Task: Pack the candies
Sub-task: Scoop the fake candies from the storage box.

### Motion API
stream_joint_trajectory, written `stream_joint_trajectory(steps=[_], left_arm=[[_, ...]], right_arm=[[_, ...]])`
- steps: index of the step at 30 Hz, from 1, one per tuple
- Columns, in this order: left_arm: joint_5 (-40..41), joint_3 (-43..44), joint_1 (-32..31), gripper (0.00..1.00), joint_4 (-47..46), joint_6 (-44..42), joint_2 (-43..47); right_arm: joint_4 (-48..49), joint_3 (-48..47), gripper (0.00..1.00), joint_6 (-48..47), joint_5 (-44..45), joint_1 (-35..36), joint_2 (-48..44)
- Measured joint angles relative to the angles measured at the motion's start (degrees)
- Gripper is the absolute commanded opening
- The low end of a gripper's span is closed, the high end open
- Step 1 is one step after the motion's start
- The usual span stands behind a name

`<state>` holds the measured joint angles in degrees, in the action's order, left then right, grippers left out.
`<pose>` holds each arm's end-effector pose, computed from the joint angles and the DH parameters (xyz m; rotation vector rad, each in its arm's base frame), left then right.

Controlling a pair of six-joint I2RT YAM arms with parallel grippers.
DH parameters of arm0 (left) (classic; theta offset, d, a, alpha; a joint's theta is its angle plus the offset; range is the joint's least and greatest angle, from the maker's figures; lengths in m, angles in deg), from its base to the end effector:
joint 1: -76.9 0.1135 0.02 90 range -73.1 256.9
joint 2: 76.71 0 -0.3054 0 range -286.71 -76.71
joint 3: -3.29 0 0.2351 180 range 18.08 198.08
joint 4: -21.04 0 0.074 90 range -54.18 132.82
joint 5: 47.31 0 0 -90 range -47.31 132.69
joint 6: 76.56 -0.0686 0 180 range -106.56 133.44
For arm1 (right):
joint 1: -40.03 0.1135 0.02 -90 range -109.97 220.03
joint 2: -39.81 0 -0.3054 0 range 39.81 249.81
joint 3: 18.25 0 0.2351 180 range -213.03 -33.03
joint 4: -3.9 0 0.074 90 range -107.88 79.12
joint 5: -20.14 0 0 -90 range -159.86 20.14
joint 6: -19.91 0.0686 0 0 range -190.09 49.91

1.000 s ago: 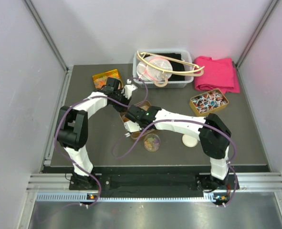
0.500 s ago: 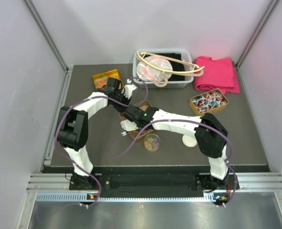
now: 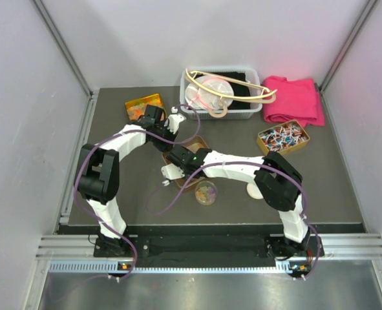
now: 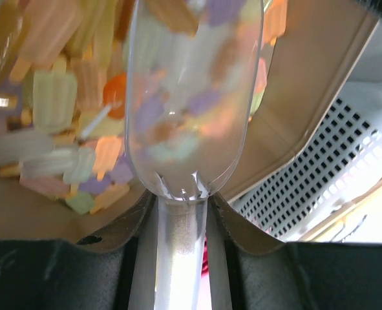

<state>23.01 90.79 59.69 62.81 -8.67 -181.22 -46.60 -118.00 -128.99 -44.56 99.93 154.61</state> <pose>0.3687 -0.1384 0.2219 0.9761 2.3642 -0.4122 0.2417 0.3586 0.2059 -2.2184 1.4619 -0.5905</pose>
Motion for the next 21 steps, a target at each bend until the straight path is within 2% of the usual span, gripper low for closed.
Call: stream_joint_trajectory(steps=[3,9,21], left_arm=[[0.02,0.00,0.00,0.00,0.00,0.17,0.00],[0.35,0.02,0.00,0.00,0.02,1.16,0.00],[3.82,0.15,-0.33,0.00,0.44,4.90,0.26]], right_arm=[[0.13,-2.05,0.00,0.20,-0.83,0.00,1.75],[-5.90,-7.61,0.00,4.59,-1.07,-0.11,4.52],[-10.56,-12.96,0.00,18.82,-0.72,1.14,7.43]])
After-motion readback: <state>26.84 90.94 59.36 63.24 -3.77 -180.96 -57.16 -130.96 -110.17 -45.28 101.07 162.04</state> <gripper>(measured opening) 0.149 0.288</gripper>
